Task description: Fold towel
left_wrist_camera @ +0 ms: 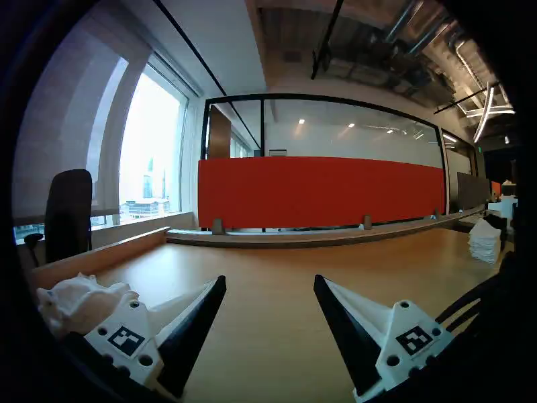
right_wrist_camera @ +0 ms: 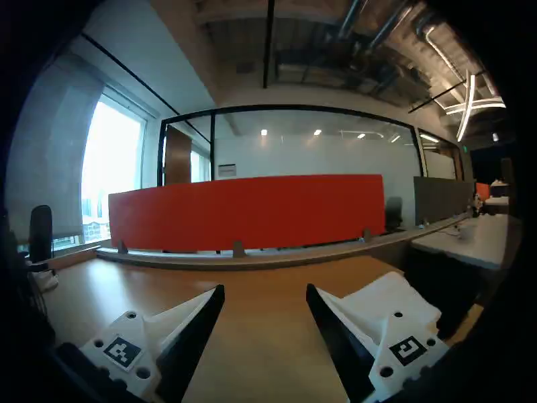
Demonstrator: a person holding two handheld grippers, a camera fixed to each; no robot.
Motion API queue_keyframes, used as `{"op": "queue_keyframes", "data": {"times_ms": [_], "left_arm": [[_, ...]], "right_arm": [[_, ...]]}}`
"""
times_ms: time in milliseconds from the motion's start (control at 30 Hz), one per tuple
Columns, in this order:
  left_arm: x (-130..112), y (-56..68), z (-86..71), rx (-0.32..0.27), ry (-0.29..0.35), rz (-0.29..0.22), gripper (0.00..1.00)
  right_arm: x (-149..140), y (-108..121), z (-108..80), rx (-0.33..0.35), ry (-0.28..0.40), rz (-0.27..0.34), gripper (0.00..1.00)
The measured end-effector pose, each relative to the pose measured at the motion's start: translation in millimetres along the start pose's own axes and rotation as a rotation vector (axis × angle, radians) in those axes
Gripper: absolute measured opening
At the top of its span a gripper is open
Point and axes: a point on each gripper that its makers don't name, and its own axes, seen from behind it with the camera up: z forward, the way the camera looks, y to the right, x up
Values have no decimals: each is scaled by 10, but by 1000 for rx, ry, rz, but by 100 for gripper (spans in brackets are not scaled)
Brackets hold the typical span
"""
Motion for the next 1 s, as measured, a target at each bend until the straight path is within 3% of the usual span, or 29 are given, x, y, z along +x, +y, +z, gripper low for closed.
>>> {"op": "queue_keyframes", "data": {"times_ms": [300,1000], "left_arm": [[-2,-3,2,0,0,0,97],[0,7,8,0,0,0,97]], "right_arm": [[-296,2,67,3,-22,16,94],[-414,-34,82,7,-7,-37,94]]}}
